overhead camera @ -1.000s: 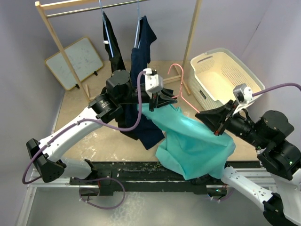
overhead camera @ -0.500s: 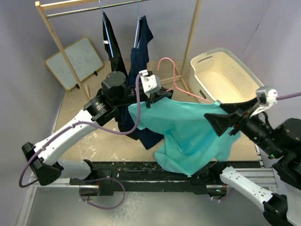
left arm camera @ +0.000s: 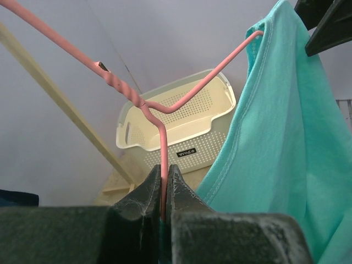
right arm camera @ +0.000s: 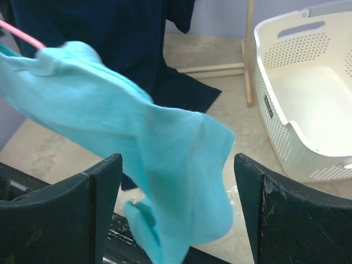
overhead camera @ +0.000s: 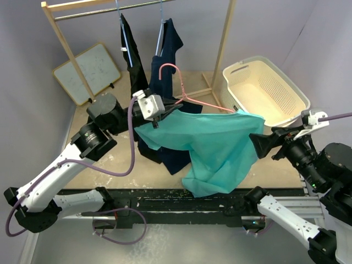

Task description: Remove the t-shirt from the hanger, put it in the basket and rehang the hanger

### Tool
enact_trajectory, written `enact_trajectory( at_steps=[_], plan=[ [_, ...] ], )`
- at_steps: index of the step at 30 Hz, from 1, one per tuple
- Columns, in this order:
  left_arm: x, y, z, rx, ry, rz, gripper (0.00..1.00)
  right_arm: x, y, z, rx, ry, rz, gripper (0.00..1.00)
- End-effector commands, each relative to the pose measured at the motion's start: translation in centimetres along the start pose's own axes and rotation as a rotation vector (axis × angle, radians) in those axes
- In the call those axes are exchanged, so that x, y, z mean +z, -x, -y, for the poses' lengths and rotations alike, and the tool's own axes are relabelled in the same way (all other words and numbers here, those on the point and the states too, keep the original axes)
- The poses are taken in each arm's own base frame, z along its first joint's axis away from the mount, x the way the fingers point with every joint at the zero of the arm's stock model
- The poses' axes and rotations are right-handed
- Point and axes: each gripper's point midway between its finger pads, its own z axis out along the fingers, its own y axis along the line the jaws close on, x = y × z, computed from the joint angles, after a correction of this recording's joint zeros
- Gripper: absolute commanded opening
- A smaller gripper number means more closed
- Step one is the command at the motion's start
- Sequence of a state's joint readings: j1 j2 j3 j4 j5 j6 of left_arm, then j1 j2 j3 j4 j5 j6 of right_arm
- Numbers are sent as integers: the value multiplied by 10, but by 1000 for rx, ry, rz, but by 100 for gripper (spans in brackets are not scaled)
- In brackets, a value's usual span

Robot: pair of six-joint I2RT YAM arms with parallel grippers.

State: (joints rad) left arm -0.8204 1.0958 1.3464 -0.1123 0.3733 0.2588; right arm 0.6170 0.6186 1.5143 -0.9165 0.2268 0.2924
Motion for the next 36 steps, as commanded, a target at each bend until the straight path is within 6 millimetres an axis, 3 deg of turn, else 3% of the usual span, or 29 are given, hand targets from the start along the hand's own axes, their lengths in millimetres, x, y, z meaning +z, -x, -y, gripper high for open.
enact_trajectory(
  at_steps=[1, 4, 8, 12, 13, 16, 17, 23, 30, 36],
  plan=[
    [-17, 16, -7, 39, 51, 31, 0, -4, 5, 10, -45, -32, 51, 83],
    [-21, 13, -5, 34, 52, 25, 0, 1, 5, 3, -67, 1, 51, 71],
    [-24, 9, -2, 20, 50, 8, 0, 6, 8, -10, -63, 70, 64, 40],
    [-28, 8, -2, 16, 57, 6, 0, 7, 11, -28, -54, 169, 90, 33],
    [-29, 8, -2, 16, 61, 4, 0, 9, 8, -31, -56, 182, 79, 26],
    [-33, 8, -5, 19, 80, 0, 0, 16, 2, -20, -35, 110, 41, 3],
    [-34, 8, -6, 23, 91, -4, 0, 19, -1, -12, -27, 56, 27, 0],
    [-45, 10, -10, 30, 129, -13, 0, 16, 0, 22, 18, -138, 40, 0],
    [-66, 27, -23, 57, 220, 15, 0, 6, -14, 72, 50, -446, 5, 0],
    [-83, 32, -32, 84, 290, 5, 0, -8, -19, 87, 80, -535, 12, 0]
  ],
)
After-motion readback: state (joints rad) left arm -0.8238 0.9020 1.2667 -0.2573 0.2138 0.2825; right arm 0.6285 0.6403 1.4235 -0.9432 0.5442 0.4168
